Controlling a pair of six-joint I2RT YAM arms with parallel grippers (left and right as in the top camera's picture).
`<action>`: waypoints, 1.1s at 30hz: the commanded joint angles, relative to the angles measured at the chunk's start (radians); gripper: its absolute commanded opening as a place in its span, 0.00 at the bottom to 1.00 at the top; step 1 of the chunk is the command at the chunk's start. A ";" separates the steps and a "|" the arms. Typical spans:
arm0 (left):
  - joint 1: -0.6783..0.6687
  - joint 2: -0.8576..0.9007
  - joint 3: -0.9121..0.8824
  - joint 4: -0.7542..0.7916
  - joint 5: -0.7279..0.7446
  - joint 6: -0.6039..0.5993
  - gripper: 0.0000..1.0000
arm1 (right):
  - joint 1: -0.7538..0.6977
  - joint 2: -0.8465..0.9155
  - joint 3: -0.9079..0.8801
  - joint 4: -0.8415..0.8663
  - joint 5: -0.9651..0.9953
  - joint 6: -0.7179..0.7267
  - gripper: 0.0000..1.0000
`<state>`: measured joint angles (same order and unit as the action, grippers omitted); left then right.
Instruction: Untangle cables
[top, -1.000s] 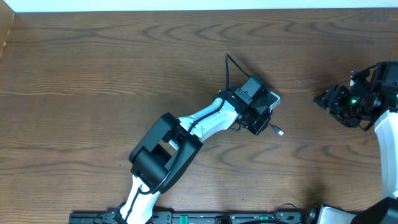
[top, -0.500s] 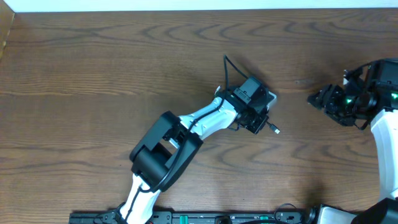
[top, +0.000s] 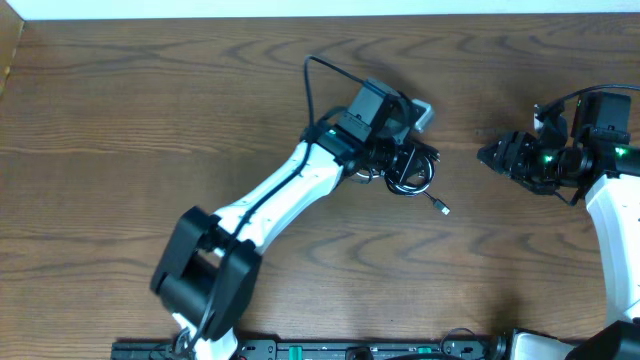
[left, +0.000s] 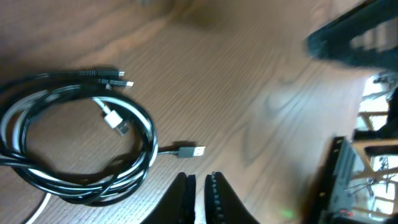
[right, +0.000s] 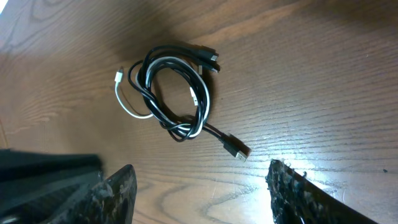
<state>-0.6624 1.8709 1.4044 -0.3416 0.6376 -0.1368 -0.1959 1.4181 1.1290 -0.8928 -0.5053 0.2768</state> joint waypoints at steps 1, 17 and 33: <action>-0.009 0.090 0.007 0.003 -0.052 0.108 0.15 | 0.006 -0.002 0.000 0.000 -0.006 -0.016 0.64; -0.032 0.225 0.006 0.093 -0.074 0.378 0.33 | 0.006 -0.002 0.000 -0.017 0.028 -0.016 0.65; -0.046 0.267 -0.013 0.088 -0.201 0.506 0.33 | 0.006 -0.002 0.000 -0.024 0.045 -0.017 0.66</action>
<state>-0.7086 2.1174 1.4021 -0.2497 0.4763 0.3454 -0.1959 1.4181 1.1290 -0.9131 -0.4736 0.2764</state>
